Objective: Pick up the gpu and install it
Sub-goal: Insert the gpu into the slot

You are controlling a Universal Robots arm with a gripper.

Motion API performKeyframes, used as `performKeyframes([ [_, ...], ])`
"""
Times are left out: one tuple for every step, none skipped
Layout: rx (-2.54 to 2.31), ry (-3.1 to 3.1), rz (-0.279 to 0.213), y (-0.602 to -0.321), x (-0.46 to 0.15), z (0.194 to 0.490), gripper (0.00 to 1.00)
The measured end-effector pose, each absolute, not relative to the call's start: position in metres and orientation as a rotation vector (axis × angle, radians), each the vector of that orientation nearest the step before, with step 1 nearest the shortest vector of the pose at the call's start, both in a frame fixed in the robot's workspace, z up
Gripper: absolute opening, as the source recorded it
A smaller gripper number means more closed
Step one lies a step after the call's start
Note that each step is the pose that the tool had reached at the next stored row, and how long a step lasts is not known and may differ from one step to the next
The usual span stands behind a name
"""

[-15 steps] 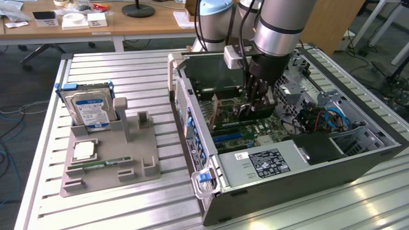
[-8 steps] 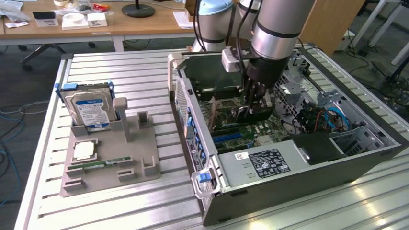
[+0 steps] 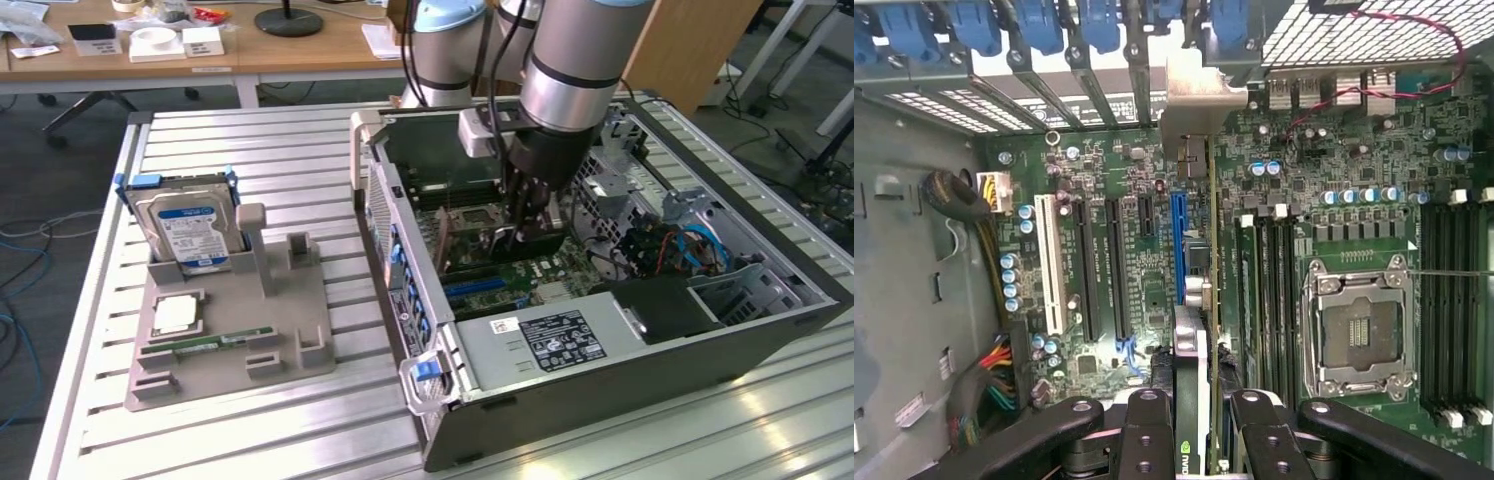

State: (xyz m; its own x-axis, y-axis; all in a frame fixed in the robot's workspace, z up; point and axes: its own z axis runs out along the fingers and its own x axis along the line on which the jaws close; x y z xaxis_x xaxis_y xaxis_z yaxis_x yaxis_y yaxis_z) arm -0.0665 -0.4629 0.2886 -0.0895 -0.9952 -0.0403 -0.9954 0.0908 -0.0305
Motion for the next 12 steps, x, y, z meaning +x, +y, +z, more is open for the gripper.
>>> performKeyframes([
  [-2.084, 2.283, 0.007, -0.4629, -0.0668, 0.2872, 0.27],
  [-2.084, 2.283, 0.007, -0.4629, -0.0669, 0.2859, 0.27],
  [-2.084, 2.283, 0.007, -0.4629, -0.0669, 0.2847, 0.27],
  [-2.084, 2.283, 0.007, -0.4629, -0.0669, 0.2838, 0.27],
  [-2.084, 2.283, 0.007, -0.463, -0.067, 0.2834, 0.27],
  [-2.084, 2.283, 0.007, -0.463, -0.067, 0.2834, 0.27],
  [-2.084, 2.283, 0.007, -0.463, -0.067, 0.2834, 0.27],
  [-2.084, 2.283, 0.007, -0.463, -0.067, 0.2834, 0.27],
  [-2.084, 2.283, 0.007, -0.463, -0.067, 0.2833, 0.27],
  [-2.084, 2.283, 0.007, -0.4629, -0.067, 0.2833, 0.27],
  [-2.084, 2.283, 0.007, -0.4629, -0.067, 0.2832, 0.27],
  [-2.085, 2.284, 0.009, -0.4629, -0.0667, 0.2832, 0.27],
])
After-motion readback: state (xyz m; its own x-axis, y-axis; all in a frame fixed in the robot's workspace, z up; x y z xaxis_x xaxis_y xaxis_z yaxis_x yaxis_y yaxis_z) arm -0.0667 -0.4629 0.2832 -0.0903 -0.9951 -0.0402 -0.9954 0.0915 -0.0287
